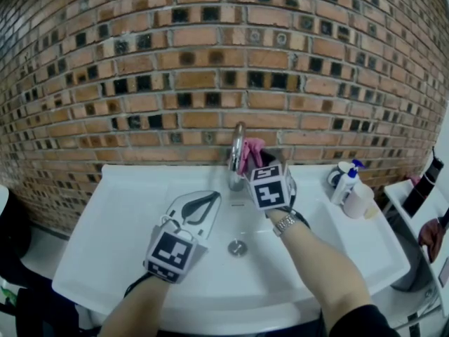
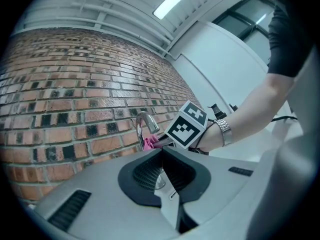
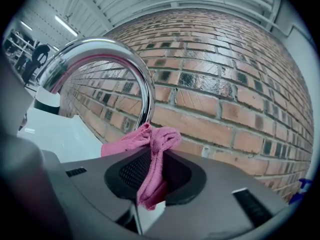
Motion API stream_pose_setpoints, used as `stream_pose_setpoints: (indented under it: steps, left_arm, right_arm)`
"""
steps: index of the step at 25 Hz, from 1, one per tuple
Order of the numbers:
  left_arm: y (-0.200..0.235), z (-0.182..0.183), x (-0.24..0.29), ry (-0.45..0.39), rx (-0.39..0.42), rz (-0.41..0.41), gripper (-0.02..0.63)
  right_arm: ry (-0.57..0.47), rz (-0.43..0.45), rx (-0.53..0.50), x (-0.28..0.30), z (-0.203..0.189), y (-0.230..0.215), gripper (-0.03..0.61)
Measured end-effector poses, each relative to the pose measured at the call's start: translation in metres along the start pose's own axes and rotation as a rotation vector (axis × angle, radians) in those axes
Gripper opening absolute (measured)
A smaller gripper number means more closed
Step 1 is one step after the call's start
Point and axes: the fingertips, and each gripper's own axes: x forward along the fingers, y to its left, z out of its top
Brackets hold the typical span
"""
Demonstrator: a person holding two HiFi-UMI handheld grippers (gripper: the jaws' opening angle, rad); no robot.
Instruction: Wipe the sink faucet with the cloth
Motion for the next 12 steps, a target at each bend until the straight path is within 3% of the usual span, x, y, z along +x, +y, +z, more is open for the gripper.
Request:
stream_pose_setpoints:
  steps: [12]
  left_arm:
    - [-0.003, -0.002, 0.000, 0.006, 0.013, -0.013, 0.009]
  right_arm:
    - [0.039, -0.004, -0.043, -0.012, -0.021, 0.016, 0.080]
